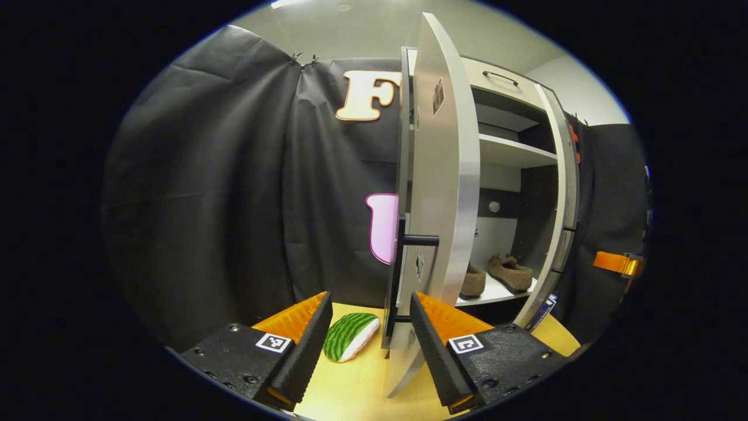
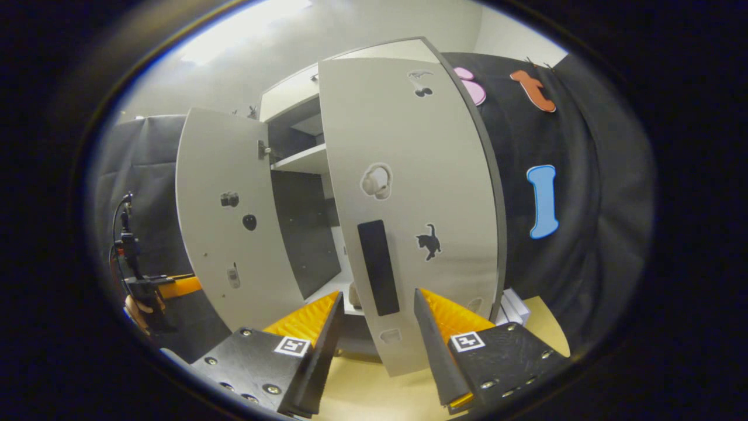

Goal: Grab one shoe with the right hand and put it into the shoe cabinet, grab the other shoe with the left hand and put it into the shoe cabinet; then close the right door with the right hand and the left door with the left hand.

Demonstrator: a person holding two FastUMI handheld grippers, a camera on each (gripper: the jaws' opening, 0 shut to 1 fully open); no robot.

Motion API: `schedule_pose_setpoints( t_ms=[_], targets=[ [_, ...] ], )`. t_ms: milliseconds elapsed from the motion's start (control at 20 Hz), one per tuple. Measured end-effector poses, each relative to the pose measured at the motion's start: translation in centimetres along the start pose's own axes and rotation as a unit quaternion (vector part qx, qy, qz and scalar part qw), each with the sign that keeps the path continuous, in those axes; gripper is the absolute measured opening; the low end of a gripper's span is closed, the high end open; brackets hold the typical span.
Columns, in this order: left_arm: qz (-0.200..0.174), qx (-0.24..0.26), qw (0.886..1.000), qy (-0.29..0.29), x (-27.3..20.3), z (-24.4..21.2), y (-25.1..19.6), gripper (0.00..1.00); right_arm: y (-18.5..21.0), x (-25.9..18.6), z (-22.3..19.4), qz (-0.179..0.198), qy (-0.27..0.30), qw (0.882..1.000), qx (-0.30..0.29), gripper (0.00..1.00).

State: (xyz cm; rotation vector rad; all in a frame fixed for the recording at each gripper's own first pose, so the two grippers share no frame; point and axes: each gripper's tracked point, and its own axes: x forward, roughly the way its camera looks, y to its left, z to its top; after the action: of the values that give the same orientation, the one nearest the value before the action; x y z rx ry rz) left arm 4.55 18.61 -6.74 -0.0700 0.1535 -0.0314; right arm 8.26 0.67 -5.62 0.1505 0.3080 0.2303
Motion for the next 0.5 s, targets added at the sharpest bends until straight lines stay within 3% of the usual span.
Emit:
schedule_pose_setpoints(
  t_ms=[250, 350, 500],
  targets=[
    [-0.028, 0.002, 1.0, 0.001, 0.2, -0.2, -1.4, 0.83, 0.1, -0.2, -0.5, -0.001, 0.005, 1.0, 0.006, 0.72],
    [-0.043, 0.004, 0.999, 0.0, 0.3, -0.2, -2.4, 0.77, 0.2, -0.3, -0.6, -0.001, 0.007, 1.0, 0.008, 0.72],
    [-0.063, 0.008, 0.998, 0.0, 0.4, -0.2, -3.6, 0.83, 0.1, -0.7, -0.8, -0.005, 0.008, 1.0, 0.008, 0.72]
  ],
)
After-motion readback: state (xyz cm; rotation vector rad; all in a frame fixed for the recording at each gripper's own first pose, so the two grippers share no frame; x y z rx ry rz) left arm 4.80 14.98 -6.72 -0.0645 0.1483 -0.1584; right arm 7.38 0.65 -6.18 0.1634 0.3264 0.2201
